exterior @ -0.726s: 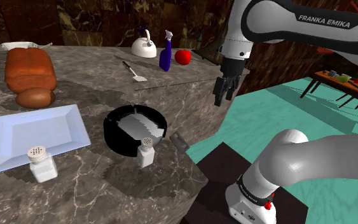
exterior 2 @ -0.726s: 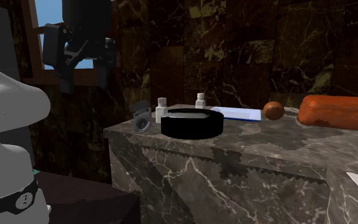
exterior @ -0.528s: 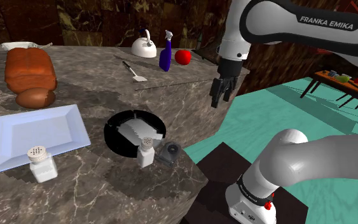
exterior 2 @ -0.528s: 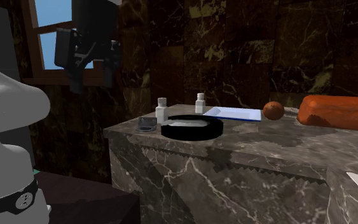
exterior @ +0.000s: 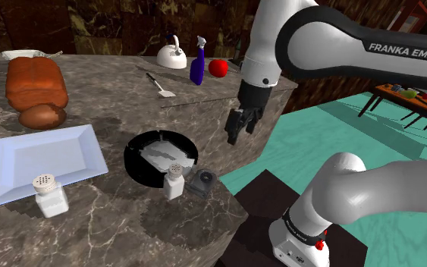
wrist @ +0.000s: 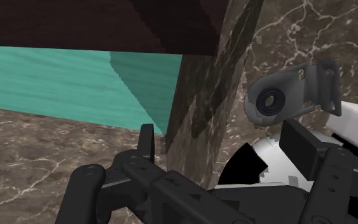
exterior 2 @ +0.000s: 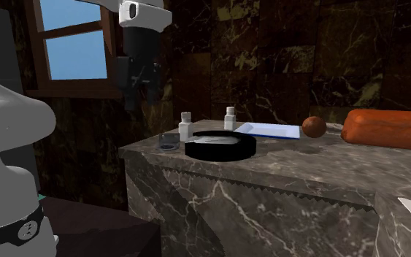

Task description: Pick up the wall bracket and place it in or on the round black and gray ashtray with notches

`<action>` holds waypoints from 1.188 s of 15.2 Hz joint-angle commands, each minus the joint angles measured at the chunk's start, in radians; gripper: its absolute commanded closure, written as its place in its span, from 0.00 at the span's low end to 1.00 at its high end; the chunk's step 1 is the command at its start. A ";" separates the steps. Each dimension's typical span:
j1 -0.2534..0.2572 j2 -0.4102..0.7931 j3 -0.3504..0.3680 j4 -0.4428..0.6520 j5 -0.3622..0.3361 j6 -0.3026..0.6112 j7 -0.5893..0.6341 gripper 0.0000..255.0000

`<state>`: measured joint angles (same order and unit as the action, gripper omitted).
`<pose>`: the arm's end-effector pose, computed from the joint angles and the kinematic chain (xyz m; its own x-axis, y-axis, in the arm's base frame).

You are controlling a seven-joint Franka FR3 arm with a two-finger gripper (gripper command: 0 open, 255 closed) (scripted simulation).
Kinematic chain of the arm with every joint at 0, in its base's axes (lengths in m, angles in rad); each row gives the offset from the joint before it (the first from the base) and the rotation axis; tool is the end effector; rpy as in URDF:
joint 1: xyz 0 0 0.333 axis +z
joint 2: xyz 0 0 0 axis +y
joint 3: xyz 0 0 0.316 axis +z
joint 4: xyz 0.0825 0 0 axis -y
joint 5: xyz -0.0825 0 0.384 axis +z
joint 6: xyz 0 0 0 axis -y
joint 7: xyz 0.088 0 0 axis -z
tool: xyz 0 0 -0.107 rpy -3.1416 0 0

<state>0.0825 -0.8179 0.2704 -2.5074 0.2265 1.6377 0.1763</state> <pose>0.2761 0.1395 0.5231 0.9954 0.0641 -0.0715 0.0631 -0.9979 -0.0159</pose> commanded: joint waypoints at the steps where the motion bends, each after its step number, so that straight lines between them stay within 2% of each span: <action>1: 0.019 0.001 0.054 0.000 0.027 0.035 0.048 0.00; 8: 0.047 0.082 0.260 0.041 0.085 0.186 0.211 0.00; 15: 0.051 0.098 0.289 -0.040 0.105 0.284 0.208 0.00; 18: 0.051 0.100 0.291 -0.046 0.107 0.292 0.207 0.00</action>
<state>0.1334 -0.7183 0.5608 -2.5505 0.3325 1.9262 0.3839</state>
